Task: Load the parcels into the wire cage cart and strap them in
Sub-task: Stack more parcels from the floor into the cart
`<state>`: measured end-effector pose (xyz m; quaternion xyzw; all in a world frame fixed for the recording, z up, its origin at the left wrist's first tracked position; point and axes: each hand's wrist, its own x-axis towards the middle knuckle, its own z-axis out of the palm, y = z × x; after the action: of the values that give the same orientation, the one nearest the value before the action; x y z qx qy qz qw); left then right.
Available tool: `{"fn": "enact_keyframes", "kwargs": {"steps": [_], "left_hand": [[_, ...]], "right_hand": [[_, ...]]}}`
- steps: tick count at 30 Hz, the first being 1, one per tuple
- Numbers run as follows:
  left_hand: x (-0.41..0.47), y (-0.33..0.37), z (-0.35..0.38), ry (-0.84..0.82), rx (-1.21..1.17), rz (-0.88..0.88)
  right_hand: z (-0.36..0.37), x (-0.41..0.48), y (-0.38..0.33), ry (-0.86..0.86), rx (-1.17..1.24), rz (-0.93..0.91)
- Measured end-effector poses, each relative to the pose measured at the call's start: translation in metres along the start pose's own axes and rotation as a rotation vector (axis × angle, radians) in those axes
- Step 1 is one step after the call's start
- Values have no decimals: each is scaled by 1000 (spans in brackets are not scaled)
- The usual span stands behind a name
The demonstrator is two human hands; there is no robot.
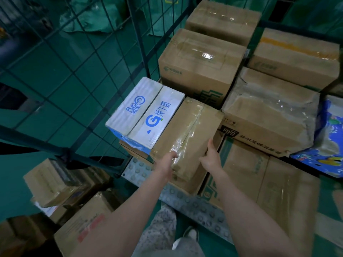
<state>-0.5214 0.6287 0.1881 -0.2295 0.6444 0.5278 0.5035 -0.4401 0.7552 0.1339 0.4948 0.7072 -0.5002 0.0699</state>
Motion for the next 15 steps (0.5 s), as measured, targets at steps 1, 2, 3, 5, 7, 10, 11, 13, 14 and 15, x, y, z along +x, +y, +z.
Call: {"fn": "enact_keyframes", "kwargs": {"steps": [1, 2, 3, 5, 7, 10, 11, 13, 14, 15], "left_hand": [[-2, -2, 2, 5, 32, 4], [-2, -5, 0, 31, 73, 8], [-3, -5, -2, 51, 139, 12], [-2, -1, -6, 76, 273, 2], [0, 6, -9, 49, 360, -7], [-6, 14, -16, 7, 430, -13], [-9, 15, -18, -1, 445, -6], [-12, 15, -26, 17, 455, 23], [-15, 14, -31, 42, 463, 43], [-17, 12, -35, 61, 466, 49]], "right_hand": [[-2, 0, 0, -3, -4, -2], [-2, 0, 0, -10, -9, 1], [-3, 0, 0, -8, -12, 7], [-2, 0, -2, -5, -17, 22], [-2, 0, -6, 6, -41, 39], [-2, -2, -12, 25, -133, 44], [-1, -5, -15, 37, -173, 38], [0, -10, -21, 76, -232, 18], [1, -17, -24, 92, -249, 1], [3, -23, -26, 101, -264, -5]]}}
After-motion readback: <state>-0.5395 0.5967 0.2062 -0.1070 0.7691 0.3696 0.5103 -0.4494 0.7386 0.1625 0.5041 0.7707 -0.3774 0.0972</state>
